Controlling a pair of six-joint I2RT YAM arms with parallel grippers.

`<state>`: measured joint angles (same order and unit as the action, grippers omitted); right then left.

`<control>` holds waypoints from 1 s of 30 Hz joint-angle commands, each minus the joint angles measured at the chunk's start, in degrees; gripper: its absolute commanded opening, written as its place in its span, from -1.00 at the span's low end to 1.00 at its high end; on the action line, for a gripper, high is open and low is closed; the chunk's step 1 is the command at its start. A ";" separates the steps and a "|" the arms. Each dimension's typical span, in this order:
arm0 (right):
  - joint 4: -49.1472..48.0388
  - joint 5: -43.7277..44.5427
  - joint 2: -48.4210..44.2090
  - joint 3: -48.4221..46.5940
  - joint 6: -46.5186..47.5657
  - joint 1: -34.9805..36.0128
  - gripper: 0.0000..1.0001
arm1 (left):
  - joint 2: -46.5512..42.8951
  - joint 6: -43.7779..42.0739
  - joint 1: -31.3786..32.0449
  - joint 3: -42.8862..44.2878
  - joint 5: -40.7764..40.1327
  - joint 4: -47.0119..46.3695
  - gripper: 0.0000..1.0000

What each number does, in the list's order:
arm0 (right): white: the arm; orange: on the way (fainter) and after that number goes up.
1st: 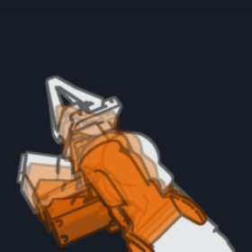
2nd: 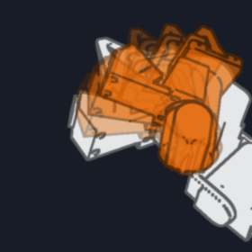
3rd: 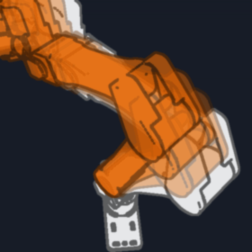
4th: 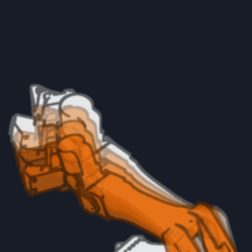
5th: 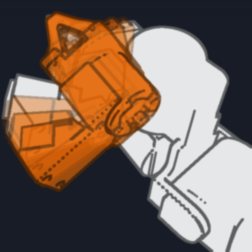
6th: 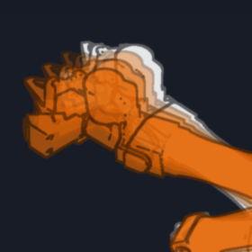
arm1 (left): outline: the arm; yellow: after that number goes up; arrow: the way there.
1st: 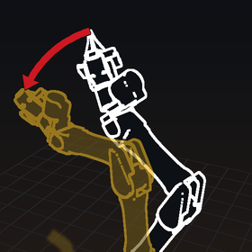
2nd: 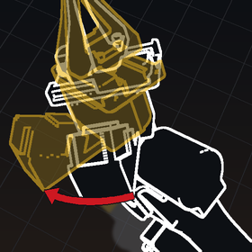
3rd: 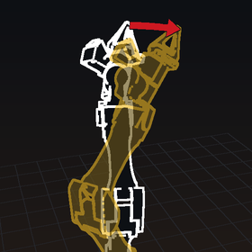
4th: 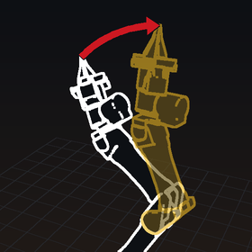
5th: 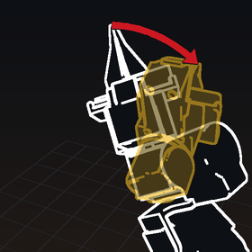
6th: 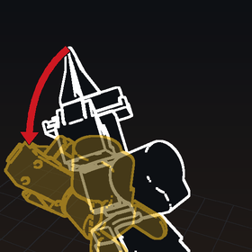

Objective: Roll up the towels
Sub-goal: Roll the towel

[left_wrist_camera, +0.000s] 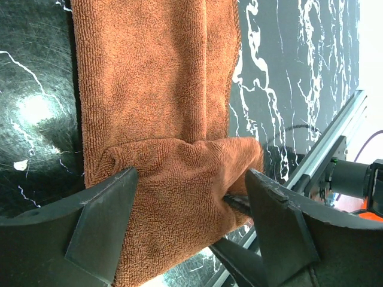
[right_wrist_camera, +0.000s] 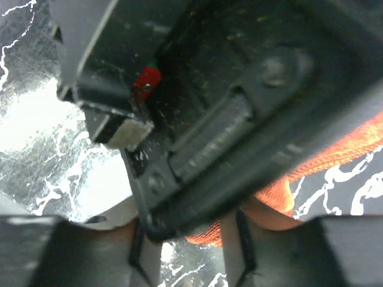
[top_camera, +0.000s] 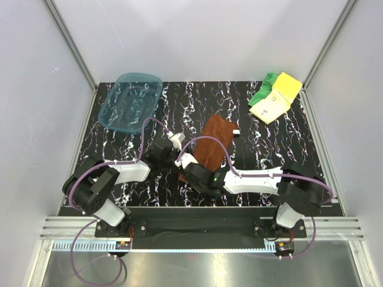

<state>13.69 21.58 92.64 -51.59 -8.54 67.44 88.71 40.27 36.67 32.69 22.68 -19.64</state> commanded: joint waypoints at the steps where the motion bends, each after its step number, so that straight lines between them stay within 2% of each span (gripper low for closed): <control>1: -2.27 1.62 2.10 0.27 -1.39 1.11 -0.19 | 1.56 -1.25 -0.45 0.36 1.93 0.65 0.60; 5: -2.62 1.18 3.60 0.27 -3.15 2.52 -0.22 | 1.21 -1.25 -0.72 0.10 2.46 0.83 0.60; 7: -2.62 1.44 4.56 0.18 -3.68 3.57 0.02 | 1.38 -1.34 -0.81 0.10 2.72 0.92 0.60; 9: -2.18 1.88 5.00 -0.26 -4.12 4.19 0.38 | 1.56 -1.51 -0.81 0.10 2.99 0.92 0.59; 11: -1.48 2.85 5.62 -0.61 -4.47 4.37 0.45 | 1.73 -1.51 -0.89 0.10 3.08 0.83 0.59; 13: -0.87 3.89 6.32 -0.96 -4.91 4.37 0.45 | 1.82 -1.51 -0.89 -0.08 3.25 0.74 0.59; 14: -0.51 4.08 6.59 -1.49 -5.35 4.45 0.41 | 1.99 -1.42 -0.89 -0.17 3.34 0.57 0.59; 18: 1.07 5.48 9.65 -2.89 -6.32 4.45 -0.05 | 1.82 -1.25 -1.24 -0.61 4.30 0.04 0.59; 19: 1.33 5.83 10.27 -3.25 -6.41 4.45 -0.22 | 1.82 -1.25 -1.25 -0.78 4.48 -0.05 0.59; 22: 2.12 6.63 12.30 -4.48 -6.85 4.54 -0.41 | 1.21 -1.25 -1.42 -1.05 4.83 0.04 0.58; 26: 3.53 6.37 13.36 -6.06 -7.02 4.46 -1.00 | -0.46 -2.12 -1.51 -0.70 4.83 2.40 0.58; 30: 7.56 -0.46 10.91 -8.43 -7.99 4.46 -1.00 | -3.27 -4.05 -1.51 0.62 3.08 7.41 0.60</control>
<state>19.42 32.56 101.56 -58.11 -16.12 71.50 88.05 38.15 33.85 32.25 26.06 -18.02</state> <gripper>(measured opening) 0.315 0.788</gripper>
